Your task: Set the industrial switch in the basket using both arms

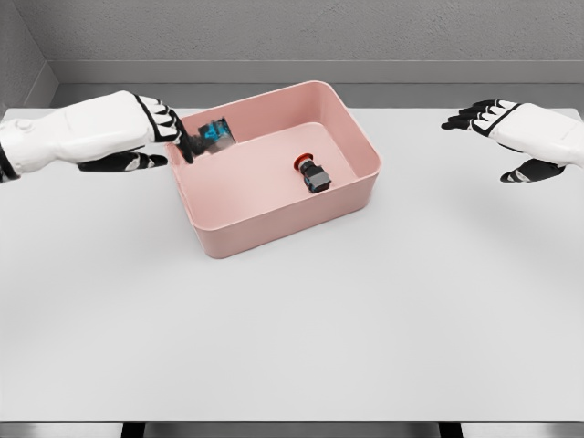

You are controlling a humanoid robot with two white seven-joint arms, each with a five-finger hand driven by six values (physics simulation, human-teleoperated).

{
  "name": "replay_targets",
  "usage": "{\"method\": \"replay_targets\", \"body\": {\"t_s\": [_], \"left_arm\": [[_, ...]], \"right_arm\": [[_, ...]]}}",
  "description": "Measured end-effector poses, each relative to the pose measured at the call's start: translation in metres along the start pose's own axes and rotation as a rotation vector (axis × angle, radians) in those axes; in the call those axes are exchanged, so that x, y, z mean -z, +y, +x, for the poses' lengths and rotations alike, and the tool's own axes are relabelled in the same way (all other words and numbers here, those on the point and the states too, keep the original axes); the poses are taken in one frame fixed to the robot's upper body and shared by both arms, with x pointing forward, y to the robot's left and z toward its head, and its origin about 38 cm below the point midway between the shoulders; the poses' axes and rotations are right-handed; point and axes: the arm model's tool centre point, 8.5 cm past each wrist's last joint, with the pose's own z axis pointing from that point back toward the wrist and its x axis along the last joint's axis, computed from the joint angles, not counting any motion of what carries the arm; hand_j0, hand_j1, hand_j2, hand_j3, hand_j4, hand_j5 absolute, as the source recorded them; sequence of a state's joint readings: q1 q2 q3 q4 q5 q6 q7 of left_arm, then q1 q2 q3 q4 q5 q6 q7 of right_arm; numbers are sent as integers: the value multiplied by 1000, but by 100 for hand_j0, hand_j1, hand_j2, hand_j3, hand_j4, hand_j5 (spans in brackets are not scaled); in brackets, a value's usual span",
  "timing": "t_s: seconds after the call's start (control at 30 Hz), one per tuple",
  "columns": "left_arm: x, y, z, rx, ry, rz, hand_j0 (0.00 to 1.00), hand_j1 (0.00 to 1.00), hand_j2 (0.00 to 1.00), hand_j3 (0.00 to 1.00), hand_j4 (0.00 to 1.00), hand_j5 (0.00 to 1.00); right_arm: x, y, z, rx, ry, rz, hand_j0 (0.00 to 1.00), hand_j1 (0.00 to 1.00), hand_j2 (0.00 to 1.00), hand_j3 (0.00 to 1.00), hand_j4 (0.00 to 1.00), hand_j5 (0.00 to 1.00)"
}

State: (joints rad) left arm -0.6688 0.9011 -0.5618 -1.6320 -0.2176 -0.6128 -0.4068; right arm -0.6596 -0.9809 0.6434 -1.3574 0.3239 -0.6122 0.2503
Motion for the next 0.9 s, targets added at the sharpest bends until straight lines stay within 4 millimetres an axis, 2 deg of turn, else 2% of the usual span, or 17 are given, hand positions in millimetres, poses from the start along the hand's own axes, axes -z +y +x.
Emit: {"method": "replay_targets", "body": {"t_s": [0.1,0.13,0.17,0.3,0.47,0.53,0.67,0.77,0.9], "left_arm": [[9,4,-2,1,-8,12,53,53,53,53,53,53],[12,1,-2,-7,-13,10,62,62,62,62,62,62],[15,-1,-2,-15,-18,10,100,100,100,100,100,100],[21,-7,2,-34,-36,15,100,100,100,100,100,100],[19,-4,3,-32,-37,24,100,100,100,100,100,100],[11,-3,0,-46,-28,22,100,100,100,100,100,100],[-12,-21,-7,-118,13,-7,100,100,100,100,100,100],[-33,-32,-19,-175,71,-15,100,100,100,100,100,100],[-57,-34,-34,-195,143,-20,100,100,100,100,100,100]], "right_arm": [[0,1,0,1,-1,1,100,100,100,100,100,100],[0,1,0,1,-1,1,100,100,100,100,100,100],[0,0,0,1,0,1,100,100,100,100,100,100],[0,1,0,1,-1,1,100,100,100,100,100,100],[0,3,1,3,-1,5,100,100,100,100,100,100],[-1,3,1,4,-1,6,100,100,100,100,100,100],[-1,6,1,7,-3,10,100,100,100,100,100,100],[0,11,3,16,-6,16,100,100,100,100,100,100],[2,12,4,18,-10,15,100,100,100,100,100,100]]}}
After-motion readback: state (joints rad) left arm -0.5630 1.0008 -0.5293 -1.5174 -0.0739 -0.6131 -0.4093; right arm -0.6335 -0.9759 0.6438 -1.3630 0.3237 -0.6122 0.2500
